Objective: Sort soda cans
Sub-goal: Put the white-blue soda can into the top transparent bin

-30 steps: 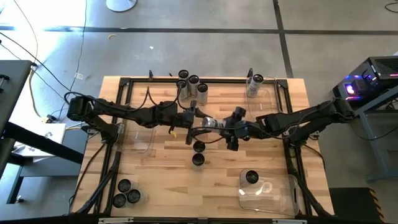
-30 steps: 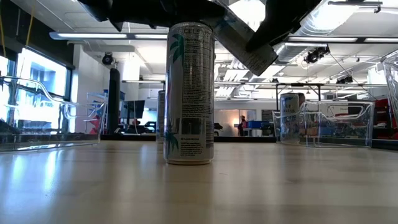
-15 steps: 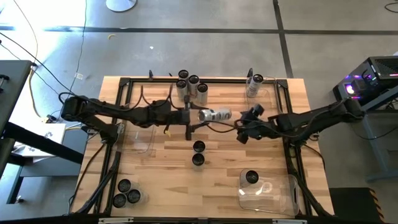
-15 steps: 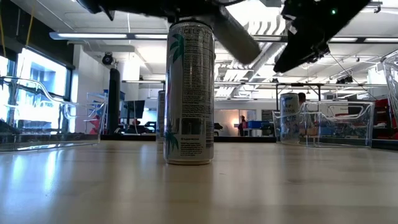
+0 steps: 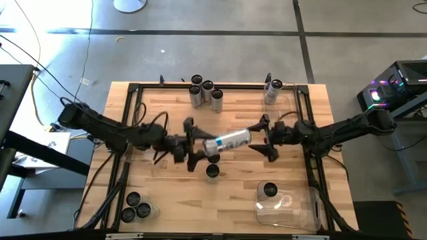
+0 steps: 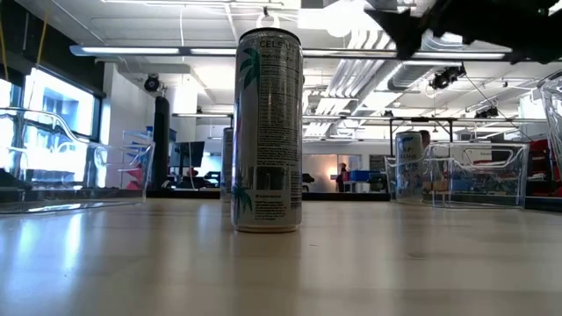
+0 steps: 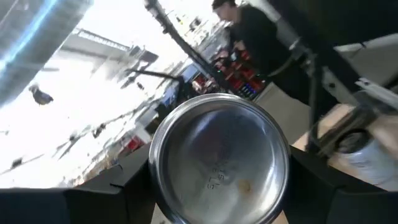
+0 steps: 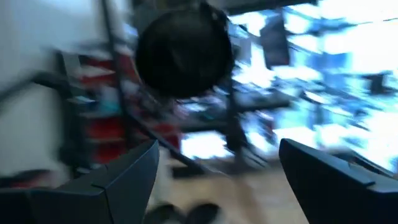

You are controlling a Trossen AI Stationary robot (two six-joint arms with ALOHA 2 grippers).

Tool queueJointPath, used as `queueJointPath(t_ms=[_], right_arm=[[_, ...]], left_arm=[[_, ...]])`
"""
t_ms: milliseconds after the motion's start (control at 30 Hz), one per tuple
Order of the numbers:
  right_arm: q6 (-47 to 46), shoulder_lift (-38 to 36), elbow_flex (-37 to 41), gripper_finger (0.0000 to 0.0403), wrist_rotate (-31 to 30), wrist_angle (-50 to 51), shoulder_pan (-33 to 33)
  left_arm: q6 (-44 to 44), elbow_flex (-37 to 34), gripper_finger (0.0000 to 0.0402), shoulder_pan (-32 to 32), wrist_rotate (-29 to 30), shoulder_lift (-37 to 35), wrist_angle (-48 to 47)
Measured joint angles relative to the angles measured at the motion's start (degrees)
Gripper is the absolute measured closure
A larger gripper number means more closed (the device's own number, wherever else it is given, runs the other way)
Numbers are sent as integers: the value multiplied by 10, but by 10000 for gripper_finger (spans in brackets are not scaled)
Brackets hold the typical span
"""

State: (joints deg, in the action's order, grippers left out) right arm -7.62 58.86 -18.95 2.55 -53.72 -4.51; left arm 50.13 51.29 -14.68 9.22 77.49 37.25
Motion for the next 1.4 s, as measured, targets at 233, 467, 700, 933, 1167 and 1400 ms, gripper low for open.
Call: queueJointPath(t_ms=[233, 467, 700, 933, 1167, 1400], right_arm=[[-28, 29, -57, 75, 107, -6, 4], [-13, 106, -128, 75, 162, -6, 3], [-9, 148, -178, 75, 211, -3, 3], [-16, 148, -180, 105, 241, -6, 3], [-38, 147, -180, 136, 241, -13, 4], [-49, 143, -180, 130, 245, -4, 8]], left_arm=[[33, 0, 154, -40, 16, 0, 11], [33, 0, 154, -41, 27, 1, 13], [34, 1, 154, -43, 25, 0, 6], [34, 2, 154, -50, 26, 0, -4], [42, 2, 154, -53, 31, 0, -11], [42, 2, 154, -53, 41, 0, -28]])
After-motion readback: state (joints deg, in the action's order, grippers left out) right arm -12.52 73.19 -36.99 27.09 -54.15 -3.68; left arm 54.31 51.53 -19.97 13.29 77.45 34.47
